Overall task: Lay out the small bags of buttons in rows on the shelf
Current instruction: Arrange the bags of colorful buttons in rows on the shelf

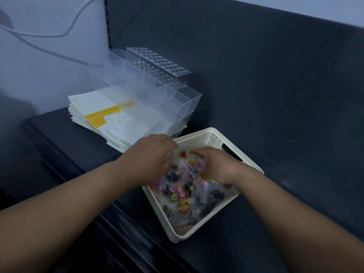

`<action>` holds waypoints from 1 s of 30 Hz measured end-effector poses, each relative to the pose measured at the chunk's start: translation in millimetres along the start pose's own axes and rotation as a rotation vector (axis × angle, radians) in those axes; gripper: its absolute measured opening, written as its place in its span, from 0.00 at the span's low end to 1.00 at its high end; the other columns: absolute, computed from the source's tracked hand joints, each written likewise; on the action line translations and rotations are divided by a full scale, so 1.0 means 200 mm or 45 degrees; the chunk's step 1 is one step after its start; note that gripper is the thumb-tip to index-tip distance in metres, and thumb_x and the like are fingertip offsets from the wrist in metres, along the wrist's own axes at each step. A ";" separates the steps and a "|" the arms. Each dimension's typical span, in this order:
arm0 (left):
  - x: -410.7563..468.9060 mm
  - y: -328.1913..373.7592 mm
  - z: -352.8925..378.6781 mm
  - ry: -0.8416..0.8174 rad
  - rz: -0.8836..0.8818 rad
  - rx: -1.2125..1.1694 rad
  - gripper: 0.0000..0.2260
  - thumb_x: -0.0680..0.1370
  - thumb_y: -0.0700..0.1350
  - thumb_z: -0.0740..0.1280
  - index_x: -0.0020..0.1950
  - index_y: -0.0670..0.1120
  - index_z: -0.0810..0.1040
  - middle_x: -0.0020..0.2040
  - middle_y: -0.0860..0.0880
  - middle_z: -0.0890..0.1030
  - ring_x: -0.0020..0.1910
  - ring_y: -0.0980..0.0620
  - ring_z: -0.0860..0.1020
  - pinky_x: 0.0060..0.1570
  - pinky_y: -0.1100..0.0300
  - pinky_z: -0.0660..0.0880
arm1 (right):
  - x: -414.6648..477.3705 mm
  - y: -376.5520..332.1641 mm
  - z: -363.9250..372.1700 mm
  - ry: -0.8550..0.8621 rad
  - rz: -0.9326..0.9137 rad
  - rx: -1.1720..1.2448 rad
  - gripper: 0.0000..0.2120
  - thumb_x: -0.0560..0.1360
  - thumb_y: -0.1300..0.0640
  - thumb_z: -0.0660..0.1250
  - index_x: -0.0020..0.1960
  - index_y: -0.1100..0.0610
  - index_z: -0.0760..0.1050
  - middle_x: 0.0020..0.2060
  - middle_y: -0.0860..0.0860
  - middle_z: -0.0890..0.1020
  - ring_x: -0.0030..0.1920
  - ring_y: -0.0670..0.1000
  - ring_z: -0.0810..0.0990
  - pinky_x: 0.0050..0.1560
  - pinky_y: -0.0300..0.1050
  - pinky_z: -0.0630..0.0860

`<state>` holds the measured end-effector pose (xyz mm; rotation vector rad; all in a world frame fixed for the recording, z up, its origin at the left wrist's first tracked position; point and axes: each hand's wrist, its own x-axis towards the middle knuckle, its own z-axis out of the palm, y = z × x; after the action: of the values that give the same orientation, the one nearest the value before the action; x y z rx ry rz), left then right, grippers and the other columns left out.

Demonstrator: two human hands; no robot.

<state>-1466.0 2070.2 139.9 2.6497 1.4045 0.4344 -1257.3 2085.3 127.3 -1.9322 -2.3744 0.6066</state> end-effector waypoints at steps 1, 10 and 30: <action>0.01 0.00 0.01 -0.005 0.019 -0.006 0.19 0.78 0.51 0.62 0.69 0.49 0.70 0.67 0.49 0.72 0.65 0.50 0.69 0.63 0.60 0.63 | 0.02 0.01 0.01 -0.072 0.006 0.024 0.33 0.69 0.61 0.70 0.71 0.46 0.65 0.62 0.46 0.76 0.60 0.49 0.76 0.62 0.44 0.73; 0.04 -0.01 0.06 0.018 0.076 -0.073 0.21 0.78 0.51 0.63 0.71 0.52 0.68 0.68 0.51 0.72 0.67 0.52 0.66 0.67 0.61 0.59 | 0.08 0.08 0.08 0.006 0.089 0.296 0.14 0.67 0.62 0.75 0.38 0.46 0.73 0.36 0.44 0.76 0.37 0.45 0.75 0.40 0.37 0.71; 0.19 0.33 -0.05 -0.214 -0.438 -1.510 0.09 0.75 0.42 0.69 0.54 0.45 0.76 0.42 0.43 0.80 0.37 0.48 0.80 0.47 0.49 0.79 | -0.28 -0.04 -0.20 0.193 0.219 1.590 0.06 0.74 0.55 0.70 0.47 0.53 0.73 0.32 0.49 0.78 0.28 0.44 0.73 0.26 0.34 0.71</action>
<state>-1397.5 2063.6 170.8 1.4309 1.0072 0.6882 -1240.6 2041.6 179.5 -1.4301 -1.1308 1.4044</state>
